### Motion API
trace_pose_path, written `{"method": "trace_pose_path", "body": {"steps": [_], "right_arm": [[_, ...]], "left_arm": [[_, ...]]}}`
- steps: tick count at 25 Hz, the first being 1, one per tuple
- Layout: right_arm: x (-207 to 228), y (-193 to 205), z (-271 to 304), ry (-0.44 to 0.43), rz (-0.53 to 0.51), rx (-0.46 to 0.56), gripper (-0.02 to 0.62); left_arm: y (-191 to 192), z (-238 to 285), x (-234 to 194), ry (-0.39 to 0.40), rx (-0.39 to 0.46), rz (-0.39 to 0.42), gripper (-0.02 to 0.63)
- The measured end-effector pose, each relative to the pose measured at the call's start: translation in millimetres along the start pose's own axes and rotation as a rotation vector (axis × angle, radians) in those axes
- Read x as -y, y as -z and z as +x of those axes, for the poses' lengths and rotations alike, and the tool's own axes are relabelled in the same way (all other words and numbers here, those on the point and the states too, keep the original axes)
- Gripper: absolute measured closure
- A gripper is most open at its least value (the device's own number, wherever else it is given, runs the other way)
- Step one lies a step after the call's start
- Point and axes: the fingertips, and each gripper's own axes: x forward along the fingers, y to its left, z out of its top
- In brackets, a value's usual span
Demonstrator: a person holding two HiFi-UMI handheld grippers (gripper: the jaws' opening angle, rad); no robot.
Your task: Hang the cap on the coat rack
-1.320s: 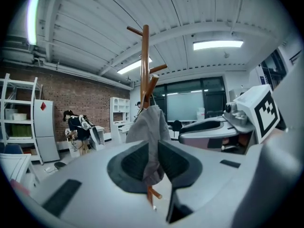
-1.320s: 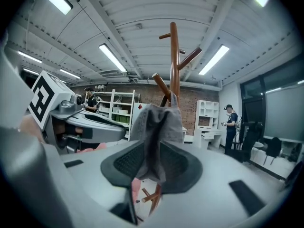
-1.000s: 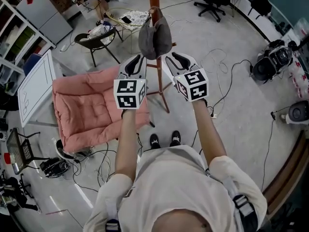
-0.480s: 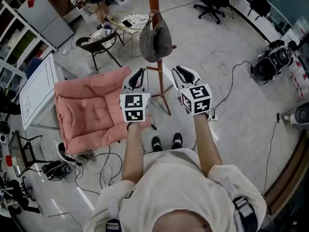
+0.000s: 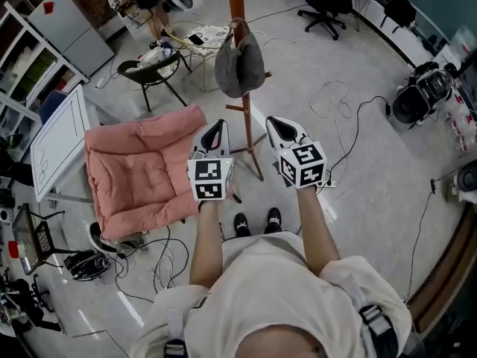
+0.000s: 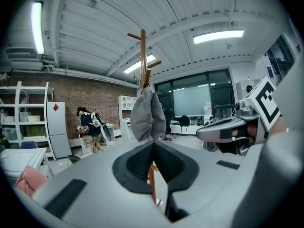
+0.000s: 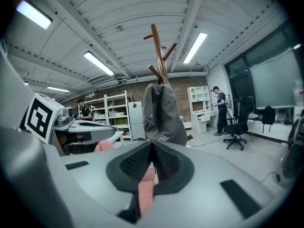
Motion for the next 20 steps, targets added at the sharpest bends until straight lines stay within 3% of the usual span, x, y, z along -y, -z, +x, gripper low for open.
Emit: {"method": "trace_pose_path", "body": {"steps": [10,20], "right_arm": [[-19.0,13.2,1.2,-0.054,0.005,-0.008,0.591],[-21.4,14.1,-6.0,-0.040,-0.006,-0.004,0.591]], "left_arm": [[18.8,-9.3,8.3,0.034,-0.013,-0.050,0.598],[13.8,-14.3,13.6,0.059,0.008,-0.081,0.598]]}}
